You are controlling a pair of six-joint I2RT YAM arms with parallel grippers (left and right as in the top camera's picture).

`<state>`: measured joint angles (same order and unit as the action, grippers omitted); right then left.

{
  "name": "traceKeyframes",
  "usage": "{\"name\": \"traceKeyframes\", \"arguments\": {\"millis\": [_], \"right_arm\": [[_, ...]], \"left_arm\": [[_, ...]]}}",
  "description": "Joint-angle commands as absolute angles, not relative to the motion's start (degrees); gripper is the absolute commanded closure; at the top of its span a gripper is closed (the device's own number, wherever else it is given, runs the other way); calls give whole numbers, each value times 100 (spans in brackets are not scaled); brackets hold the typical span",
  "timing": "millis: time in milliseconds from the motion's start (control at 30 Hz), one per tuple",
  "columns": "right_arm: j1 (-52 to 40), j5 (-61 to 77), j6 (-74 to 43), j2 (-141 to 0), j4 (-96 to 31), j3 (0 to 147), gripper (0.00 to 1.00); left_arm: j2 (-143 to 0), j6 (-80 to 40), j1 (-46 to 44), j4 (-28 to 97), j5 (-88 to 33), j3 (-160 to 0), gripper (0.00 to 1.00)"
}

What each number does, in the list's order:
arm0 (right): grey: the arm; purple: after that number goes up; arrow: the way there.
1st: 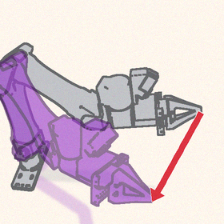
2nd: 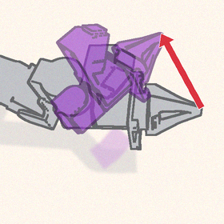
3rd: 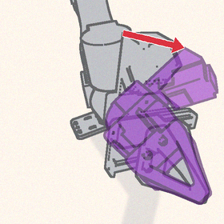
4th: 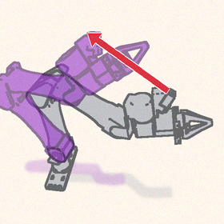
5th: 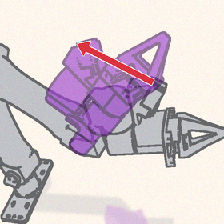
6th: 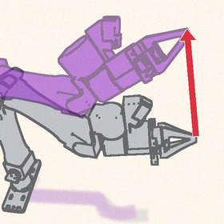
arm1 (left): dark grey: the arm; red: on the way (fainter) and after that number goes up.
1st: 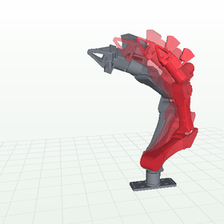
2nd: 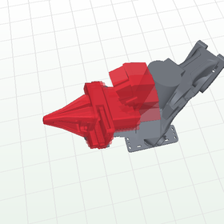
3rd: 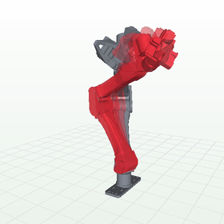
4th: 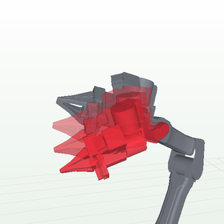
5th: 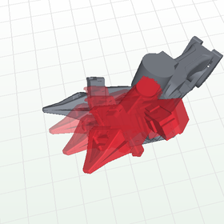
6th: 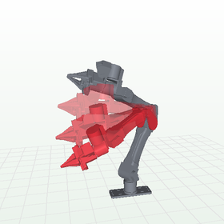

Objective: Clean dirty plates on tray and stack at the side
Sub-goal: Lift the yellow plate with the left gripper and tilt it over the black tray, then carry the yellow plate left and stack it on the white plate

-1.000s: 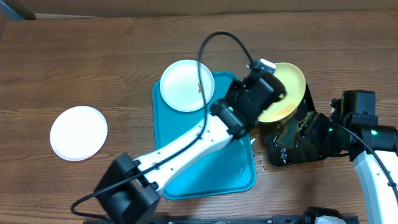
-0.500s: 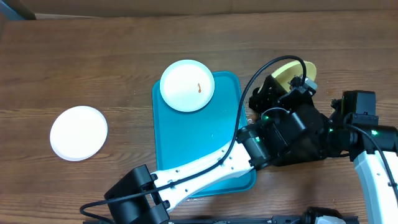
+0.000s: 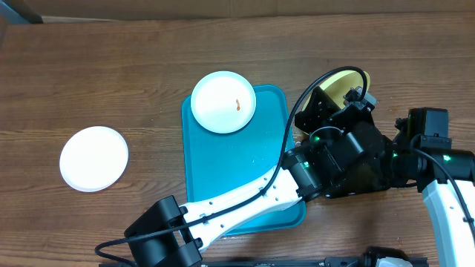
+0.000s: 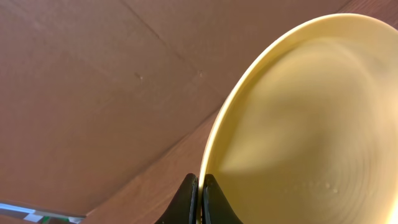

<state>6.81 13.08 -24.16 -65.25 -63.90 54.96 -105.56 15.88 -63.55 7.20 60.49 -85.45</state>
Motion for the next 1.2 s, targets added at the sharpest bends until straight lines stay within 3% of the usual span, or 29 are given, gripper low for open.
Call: {"name": "traceKeyframes", "arguments": {"millis": [0, 200, 300, 500, 600, 667, 867, 1033, 1167], "right_arm": [[705, 1291, -2379, -6495, -6361, 5588, 35], [705, 1291, -2379, -6495, -6368, 5588, 35], [705, 1291, -2381, -6495, -6355, 5588, 35], [705, 1291, -2381, -6495, -6381, 5588, 35], [705, 1291, -2381, -6495, -6390, 5588, 35], [705, 1293, -2386, -6495, -6388, 5588, 35], [705, 1293, -2401, -6495, -6392, 5588, 35], [705, 1293, -2399, -6495, -6386, 5588, 35], [705, 1293, -2399, -6495, -6377, 5588, 35]], "left_arm": [[-10508, 1675, -6379, 659, 6213, -8661, 96], [-10523, 1315, -6322, 941, 6510, -8659, 96], [-10527, 1706, -6351, 1151, 6464, -8659, 96], [-10506, 705, -6316, 1426, 6530, -8663, 96], [-10506, 1194, -6447, 1710, 6272, -8663, 96], [-10506, 554, -6401, 1675, 6731, -8663, 96], [-10357, -408, -6289, 2552, 6451, -8665, 96], [-9605, -2305, -5701, 4237, 5063, -8665, 96], [-8849, -3363, -4606, 5511, 3382, -8665, 96]]}}
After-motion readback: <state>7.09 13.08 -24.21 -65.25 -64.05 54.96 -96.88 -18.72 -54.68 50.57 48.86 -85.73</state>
